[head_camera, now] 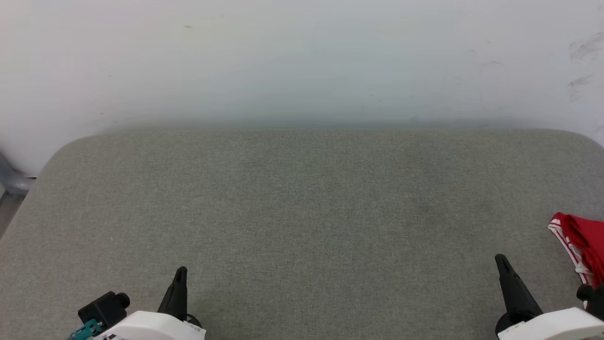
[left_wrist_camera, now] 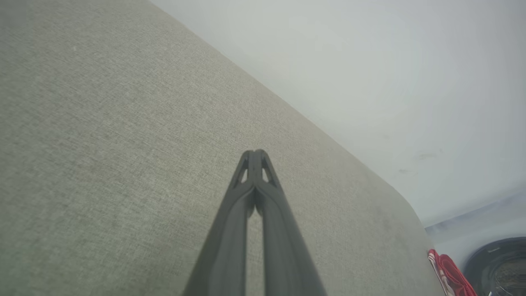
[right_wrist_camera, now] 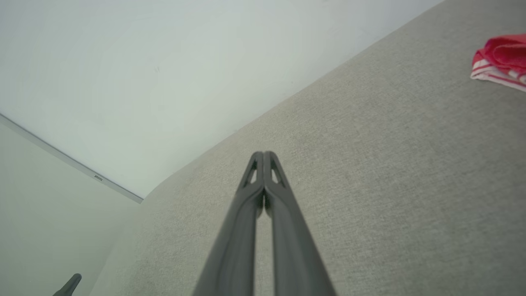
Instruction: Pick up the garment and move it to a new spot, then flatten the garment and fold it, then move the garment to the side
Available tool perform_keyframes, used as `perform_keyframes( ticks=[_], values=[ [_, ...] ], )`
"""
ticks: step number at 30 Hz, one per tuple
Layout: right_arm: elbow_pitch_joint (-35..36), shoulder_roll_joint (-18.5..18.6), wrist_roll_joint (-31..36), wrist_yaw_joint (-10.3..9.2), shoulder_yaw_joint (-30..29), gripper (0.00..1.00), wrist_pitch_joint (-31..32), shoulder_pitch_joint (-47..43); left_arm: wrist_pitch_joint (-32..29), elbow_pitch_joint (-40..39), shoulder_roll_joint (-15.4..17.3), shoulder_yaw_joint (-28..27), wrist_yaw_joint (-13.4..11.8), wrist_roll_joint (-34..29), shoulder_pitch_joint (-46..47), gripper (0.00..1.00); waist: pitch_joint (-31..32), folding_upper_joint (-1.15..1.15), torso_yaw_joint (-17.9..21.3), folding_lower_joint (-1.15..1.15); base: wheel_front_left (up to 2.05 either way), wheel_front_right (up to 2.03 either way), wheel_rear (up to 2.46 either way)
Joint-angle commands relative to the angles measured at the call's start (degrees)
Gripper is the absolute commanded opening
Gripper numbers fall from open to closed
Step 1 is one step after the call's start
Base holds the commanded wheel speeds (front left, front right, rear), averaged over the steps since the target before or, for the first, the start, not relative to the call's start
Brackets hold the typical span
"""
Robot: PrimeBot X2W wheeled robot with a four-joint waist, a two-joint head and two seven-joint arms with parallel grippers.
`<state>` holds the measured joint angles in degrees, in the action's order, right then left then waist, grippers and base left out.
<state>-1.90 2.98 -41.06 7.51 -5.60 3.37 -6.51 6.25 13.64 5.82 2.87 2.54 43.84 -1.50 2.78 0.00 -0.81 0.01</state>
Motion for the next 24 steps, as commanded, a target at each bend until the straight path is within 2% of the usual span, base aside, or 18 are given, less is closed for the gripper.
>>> perform_keyframes(
  ticks=[1, 24],
  values=[
    [0.29, 0.09, -1.97, -0.01, -0.11, 0.0, 0.15, 1.82, -0.38, -0.57, -0.01, -0.63, 0.45, 1.72, 1.78, 0.0, -0.04, 0.0, 0.01, 0.0, 0.0, 0.0, 0.0],
    [-3.93, 0.08, -18.7, -0.01, -0.35, 0.0, 1.11, 5.68, -4.63, -0.27, -1.0, -3.66, 2.06, 17.57, 3.99, 0.0, -0.78, 0.0, 0.21, 0.0, 0.0, 0.0, 0.0]
  ],
)
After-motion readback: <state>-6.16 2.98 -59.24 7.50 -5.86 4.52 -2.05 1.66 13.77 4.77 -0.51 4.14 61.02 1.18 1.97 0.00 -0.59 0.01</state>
